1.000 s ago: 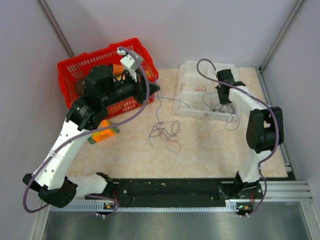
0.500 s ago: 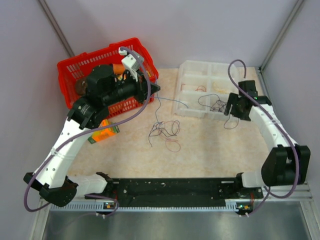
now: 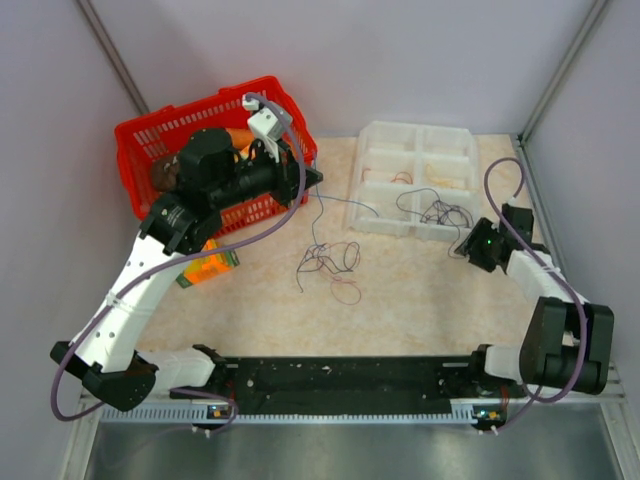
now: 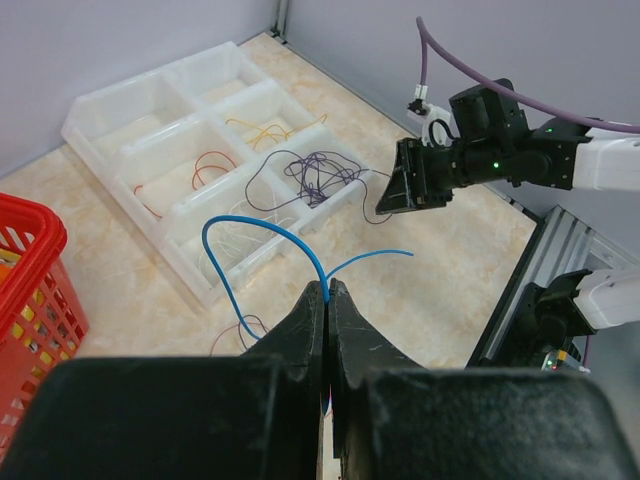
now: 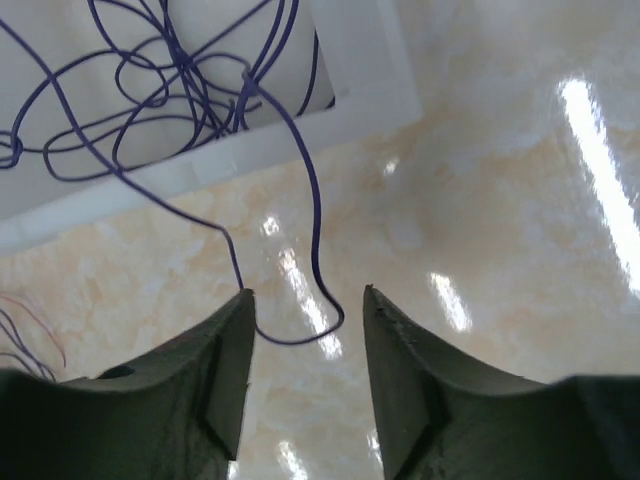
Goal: Untangle the cables
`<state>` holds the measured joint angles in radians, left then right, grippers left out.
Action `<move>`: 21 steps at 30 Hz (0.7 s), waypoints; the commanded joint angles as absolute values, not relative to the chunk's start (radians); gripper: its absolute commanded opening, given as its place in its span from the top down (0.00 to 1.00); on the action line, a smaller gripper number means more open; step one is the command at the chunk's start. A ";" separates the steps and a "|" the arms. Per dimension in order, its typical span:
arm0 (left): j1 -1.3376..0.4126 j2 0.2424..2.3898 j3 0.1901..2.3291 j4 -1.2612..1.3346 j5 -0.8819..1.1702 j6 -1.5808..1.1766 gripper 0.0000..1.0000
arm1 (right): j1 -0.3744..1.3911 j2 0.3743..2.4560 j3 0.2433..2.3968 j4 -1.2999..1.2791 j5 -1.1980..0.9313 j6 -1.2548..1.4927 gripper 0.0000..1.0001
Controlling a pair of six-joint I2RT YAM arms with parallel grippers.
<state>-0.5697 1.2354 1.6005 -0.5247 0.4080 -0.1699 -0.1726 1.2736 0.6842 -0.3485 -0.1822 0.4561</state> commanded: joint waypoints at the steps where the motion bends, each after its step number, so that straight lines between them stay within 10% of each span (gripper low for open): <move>1: -0.566 1.226 1.618 -0.482 0.433 -0.175 1.00 | -0.172 1.351 0.713 -0.179 -0.124 0.465 0.57; 7: -0.565 1.216 1.617 -0.492 0.417 -0.172 1.00 | -0.166 1.318 0.807 -0.317 -0.134 0.471 1.00; 21: -0.566 1.227 1.637 -0.492 0.433 -0.178 1.00 | -0.020 1.673 1.334 -0.549 0.140 0.333 1.00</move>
<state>-0.5697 1.2354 1.6009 -0.5278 0.4213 -0.1757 -0.0700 1.5124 1.2259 -0.4862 0.0872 0.3614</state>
